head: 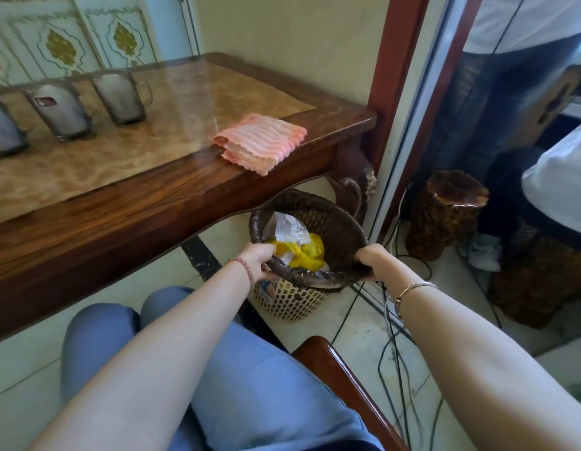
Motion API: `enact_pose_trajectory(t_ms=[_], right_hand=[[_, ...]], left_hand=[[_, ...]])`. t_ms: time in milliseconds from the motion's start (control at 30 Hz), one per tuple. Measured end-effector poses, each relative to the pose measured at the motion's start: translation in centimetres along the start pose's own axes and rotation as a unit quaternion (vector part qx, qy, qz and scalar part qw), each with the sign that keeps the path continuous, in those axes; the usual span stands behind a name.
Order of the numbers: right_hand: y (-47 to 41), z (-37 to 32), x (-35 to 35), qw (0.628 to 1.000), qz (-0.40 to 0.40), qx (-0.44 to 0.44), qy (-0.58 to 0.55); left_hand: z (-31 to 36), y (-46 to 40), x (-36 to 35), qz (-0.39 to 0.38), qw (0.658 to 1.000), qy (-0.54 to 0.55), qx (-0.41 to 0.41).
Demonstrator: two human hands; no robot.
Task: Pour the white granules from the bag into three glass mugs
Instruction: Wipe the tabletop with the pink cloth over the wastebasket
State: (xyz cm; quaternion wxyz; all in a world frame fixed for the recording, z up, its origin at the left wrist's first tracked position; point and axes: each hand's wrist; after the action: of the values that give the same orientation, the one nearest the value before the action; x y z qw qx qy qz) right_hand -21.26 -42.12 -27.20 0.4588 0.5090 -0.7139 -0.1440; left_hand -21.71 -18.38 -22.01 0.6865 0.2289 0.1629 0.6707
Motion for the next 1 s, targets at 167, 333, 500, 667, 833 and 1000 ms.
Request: enact_pose_trajectory(t_ms=[167,333,500,667,833,1000], right_hand=[[-1.4,1.2,-1.0,0.997,-0.006,-0.029,-0.075],[-2.7,2.8,-3.1,0.99,-0.007,-0.07,-0.119],[-4.4,4.7,-5.4,0.982,0.022,-0.104,-0.158],[-6.9,6.1,-7.5,0.97,0.031,-0.162,-0.182],[-11.0,7.5,-10.4,0.963,-0.01,-0.199,-0.18],[-12.1,6.9,-12.8,0.953,-0.031,-0.234,-0.192]], left_hand=[[-1.5,-1.3,0.0,0.007,1.0,0.002,0.008],[-1.9,-2.8,-0.8,0.011,0.999,-0.047,0.024],[-2.9,-5.2,-1.1,0.006,0.995,-0.089,0.045],[-3.5,-7.7,-0.9,0.012,0.996,-0.05,0.068],[-3.2,-9.7,-1.3,-0.032,0.993,-0.06,0.094],[-3.6,-11.6,-1.3,-0.053,0.991,-0.058,0.111]])
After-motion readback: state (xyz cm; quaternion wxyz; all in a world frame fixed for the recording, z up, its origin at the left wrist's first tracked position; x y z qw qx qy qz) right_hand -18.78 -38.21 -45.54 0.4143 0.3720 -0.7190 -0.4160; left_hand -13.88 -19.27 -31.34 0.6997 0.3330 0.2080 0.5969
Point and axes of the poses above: each hand's wrist, its own y-axis away from the middle knuckle, its own x-axis out of the back of the hand, z = x × y, and after that the axes turned 8 degrees about -x, right-handed
